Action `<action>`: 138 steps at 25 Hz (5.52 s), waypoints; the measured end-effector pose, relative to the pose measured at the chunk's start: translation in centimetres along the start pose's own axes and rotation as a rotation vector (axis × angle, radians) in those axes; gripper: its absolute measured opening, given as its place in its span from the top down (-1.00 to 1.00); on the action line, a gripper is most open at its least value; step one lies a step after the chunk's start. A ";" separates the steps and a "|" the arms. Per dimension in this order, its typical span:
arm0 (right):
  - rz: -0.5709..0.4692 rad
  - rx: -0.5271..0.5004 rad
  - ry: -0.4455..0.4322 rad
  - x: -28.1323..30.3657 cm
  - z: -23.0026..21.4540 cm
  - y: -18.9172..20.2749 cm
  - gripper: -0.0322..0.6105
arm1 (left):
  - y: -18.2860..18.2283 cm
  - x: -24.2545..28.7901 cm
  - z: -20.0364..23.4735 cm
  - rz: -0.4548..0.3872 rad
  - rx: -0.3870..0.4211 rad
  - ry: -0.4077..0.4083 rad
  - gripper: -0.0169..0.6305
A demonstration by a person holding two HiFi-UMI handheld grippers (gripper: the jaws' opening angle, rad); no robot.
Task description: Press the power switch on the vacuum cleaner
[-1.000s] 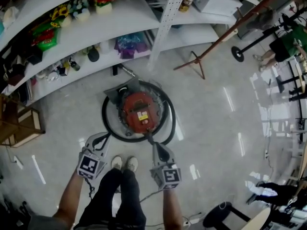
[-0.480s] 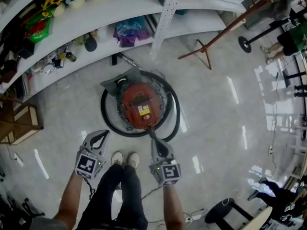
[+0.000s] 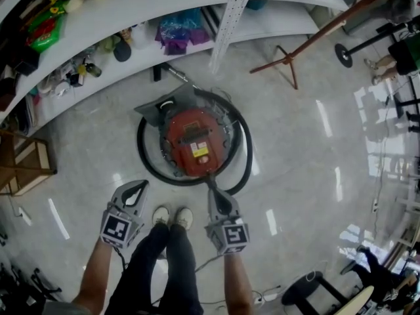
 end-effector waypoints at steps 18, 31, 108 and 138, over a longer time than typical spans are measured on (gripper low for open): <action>0.019 0.008 -0.031 3.9 -1.9 3.0 0.89 | 1.9 3.1 0.9 0.020 0.000 -0.008 0.92; 0.047 -0.006 -0.045 8.0 -3.2 3.7 0.89 | 1.7 3.2 -0.4 0.016 -0.027 0.008 0.92; 0.077 -0.144 -0.002 15.1 -2.8 9.5 0.88 | 5.4 3.6 1.2 0.059 -0.119 -0.010 0.92; 0.107 -0.097 0.022 16.1 -2.2 9.5 0.88 | 5.2 2.3 1.6 0.056 -0.112 -0.003 0.92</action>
Point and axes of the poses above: the fingertips, and each gripper's own axes: x forward along the fingers, z to its left, y out of its underside, the point moved 7 cm from there along -x, backward along the fingers, and after that the axes turned 10 degrees about -x, right-handed, at the moved point
